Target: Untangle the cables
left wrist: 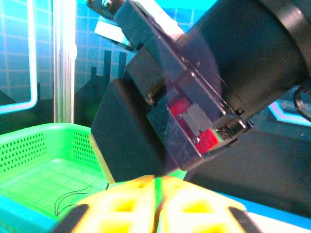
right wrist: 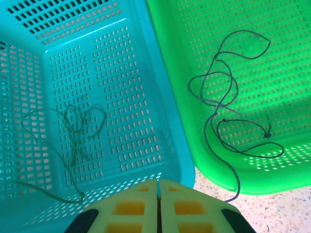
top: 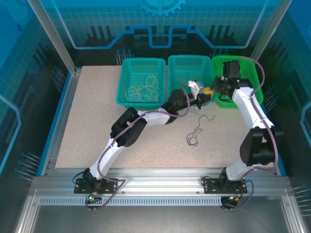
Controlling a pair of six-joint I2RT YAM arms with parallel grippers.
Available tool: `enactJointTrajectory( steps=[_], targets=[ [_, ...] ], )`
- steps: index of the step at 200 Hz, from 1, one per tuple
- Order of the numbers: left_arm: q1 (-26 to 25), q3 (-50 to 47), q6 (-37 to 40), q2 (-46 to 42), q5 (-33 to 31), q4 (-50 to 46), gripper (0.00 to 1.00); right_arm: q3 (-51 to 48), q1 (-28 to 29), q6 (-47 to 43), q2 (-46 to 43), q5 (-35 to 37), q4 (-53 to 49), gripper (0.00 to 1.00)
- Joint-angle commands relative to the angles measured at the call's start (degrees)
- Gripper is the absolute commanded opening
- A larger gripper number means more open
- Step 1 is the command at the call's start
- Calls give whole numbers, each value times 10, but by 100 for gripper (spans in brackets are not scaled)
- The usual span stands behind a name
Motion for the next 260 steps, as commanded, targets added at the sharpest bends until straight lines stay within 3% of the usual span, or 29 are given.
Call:
enactJointTrajectory(
  steps=[1,30,47,82,129,167,210,219,241,260],
  targets=[
    [-7,-8,-4,-18,0,31,0,-10,11,3,-13,-1,-4,10],
    [-3,-47,-15,-50,-12,49,0,-30,5,-21,-15,44,12,17],
    [5,-60,-40,-75,-23,40,0,-59,-5,-60,-14,59,27,11],
    [25,-58,-47,-127,-112,-73,0,-127,6,-174,-56,-17,58,3],
    [48,-23,-52,-131,-150,-179,0,-169,9,-237,-125,-142,64,0],
    [48,9,-49,-114,-190,-285,0,-169,-14,-168,-178,-199,118,0],
    [50,-14,-66,-134,-176,-282,0,-134,-137,32,-150,-327,232,0],
    [51,-16,-68,-140,-151,-280,12,-116,-151,59,-133,-351,247,0],
    [53,-32,-70,-160,-72,-249,57,-64,-170,100,-92,-337,255,0],
    [55,-61,-82,-185,-28,-220,73,-49,-199,159,-54,-331,303,0]
  ],
)
